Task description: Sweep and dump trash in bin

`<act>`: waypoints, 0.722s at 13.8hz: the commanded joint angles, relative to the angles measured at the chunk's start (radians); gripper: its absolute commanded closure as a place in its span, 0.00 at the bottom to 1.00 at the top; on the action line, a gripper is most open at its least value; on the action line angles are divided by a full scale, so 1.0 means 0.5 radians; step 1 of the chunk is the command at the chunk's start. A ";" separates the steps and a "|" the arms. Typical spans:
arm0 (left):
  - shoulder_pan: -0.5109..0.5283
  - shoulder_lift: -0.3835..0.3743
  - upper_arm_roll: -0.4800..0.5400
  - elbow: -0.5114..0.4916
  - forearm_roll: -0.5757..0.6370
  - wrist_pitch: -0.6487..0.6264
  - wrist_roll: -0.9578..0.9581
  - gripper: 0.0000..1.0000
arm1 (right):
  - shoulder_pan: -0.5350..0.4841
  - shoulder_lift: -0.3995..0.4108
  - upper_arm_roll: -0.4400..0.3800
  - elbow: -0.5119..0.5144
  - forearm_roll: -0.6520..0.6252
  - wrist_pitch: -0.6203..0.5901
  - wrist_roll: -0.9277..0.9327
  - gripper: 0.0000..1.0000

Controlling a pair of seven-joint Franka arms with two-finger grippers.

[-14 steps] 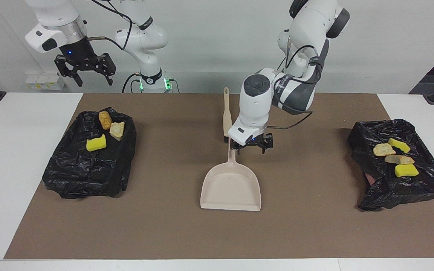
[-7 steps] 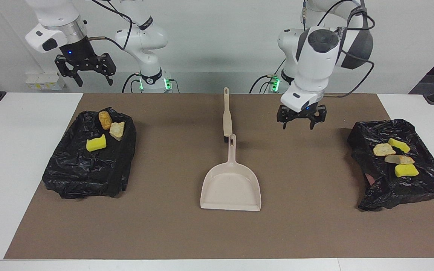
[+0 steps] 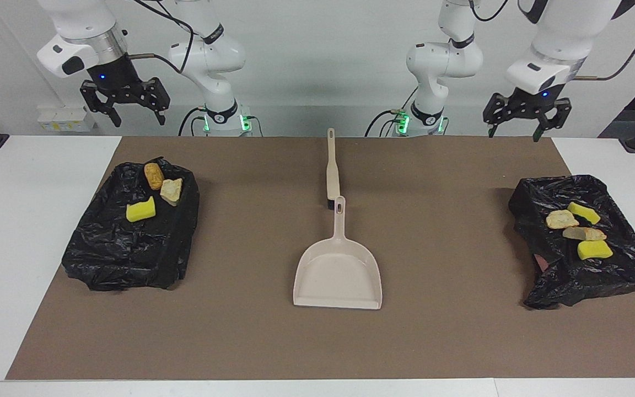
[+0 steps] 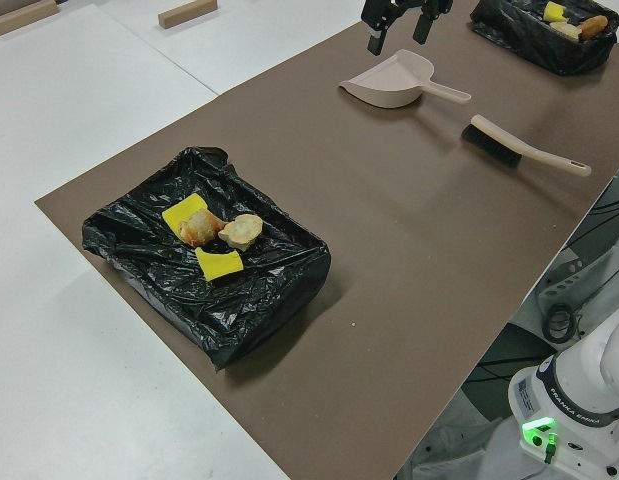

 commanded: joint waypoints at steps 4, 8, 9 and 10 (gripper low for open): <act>0.047 0.362 0.094 0.604 -0.175 -0.456 0.036 0.00 | 0.001 -0.014 -0.004 0.005 -0.004 -0.012 -0.015 0.00; 0.041 0.308 0.095 0.597 -0.175 -0.442 0.024 0.00 | 0.001 -0.014 -0.004 0.005 -0.004 -0.015 -0.015 0.00; 0.041 0.277 0.095 0.536 -0.172 -0.408 0.024 0.00 | 0.001 -0.014 -0.004 0.005 -0.004 -0.012 -0.015 0.00; 0.035 0.219 0.095 0.459 -0.169 -0.378 0.024 0.00 | 0.001 -0.014 -0.004 0.005 -0.004 -0.015 -0.012 0.00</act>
